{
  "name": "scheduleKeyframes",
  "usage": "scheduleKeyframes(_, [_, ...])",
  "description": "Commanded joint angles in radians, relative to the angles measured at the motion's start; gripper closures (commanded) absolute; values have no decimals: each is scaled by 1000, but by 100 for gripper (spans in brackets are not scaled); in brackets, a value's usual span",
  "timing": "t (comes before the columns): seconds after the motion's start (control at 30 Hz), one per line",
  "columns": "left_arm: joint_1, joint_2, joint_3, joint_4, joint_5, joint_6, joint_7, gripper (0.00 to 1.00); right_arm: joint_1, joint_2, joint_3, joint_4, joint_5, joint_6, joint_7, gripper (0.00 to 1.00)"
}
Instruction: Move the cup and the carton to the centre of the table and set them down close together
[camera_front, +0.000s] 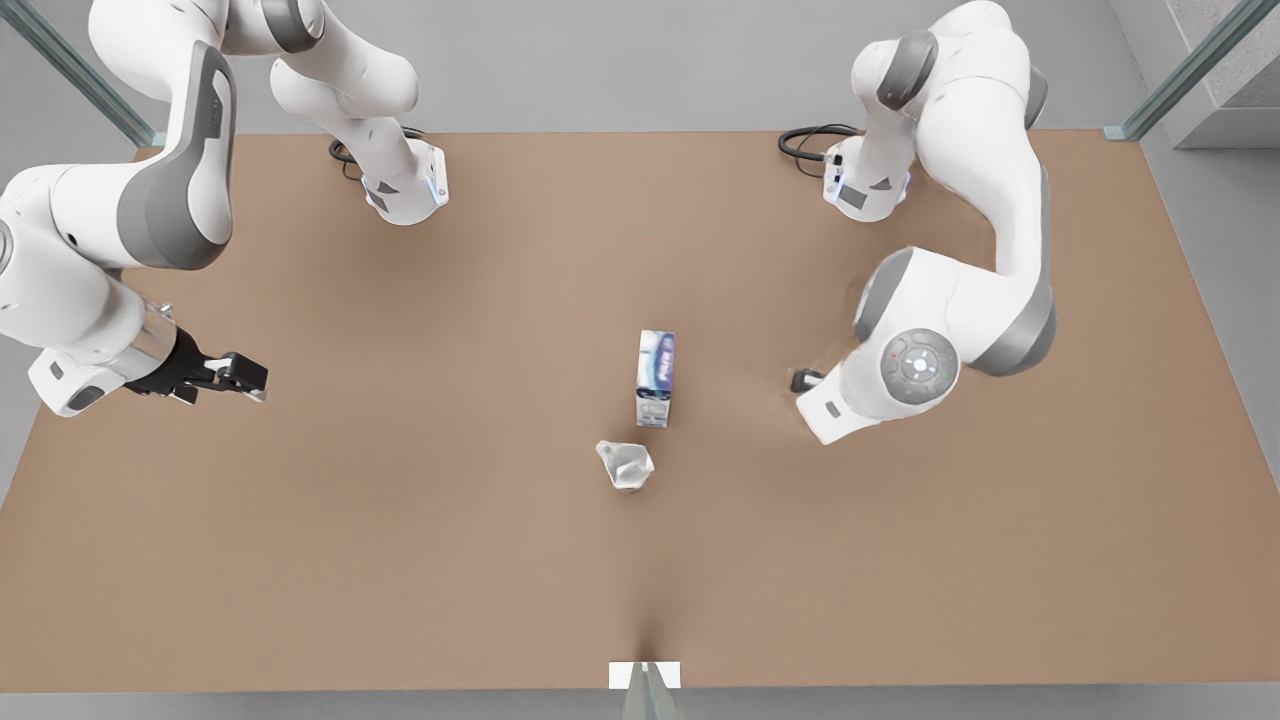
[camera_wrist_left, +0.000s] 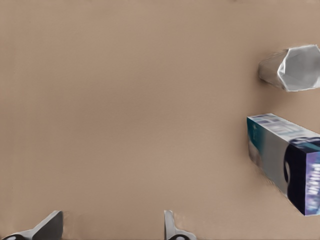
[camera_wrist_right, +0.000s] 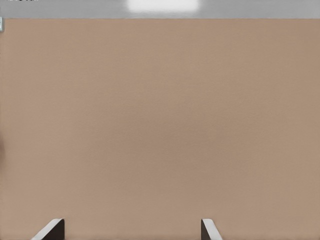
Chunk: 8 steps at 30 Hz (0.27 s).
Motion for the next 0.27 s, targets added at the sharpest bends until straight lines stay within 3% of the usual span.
scheduleKeyframes(0.0, [-2,-2,44,0,-8,34,37,0,0,1,-2,0,0,2,0,0])
scheduleKeyframes(0.07, [113,-83,9,-46,-3,97,69,0,0,9,-2,0,-1,2,-2,0])
scheduleKeyframes(0.1, [162,-162,-47,-156,4,146,60,0,2,11,0,0,-9,2,0,0])
scheduleKeyframes(0.23, [163,-292,-49,-334,6,244,60,0,0,17,0,2,-9,2,-2,0])
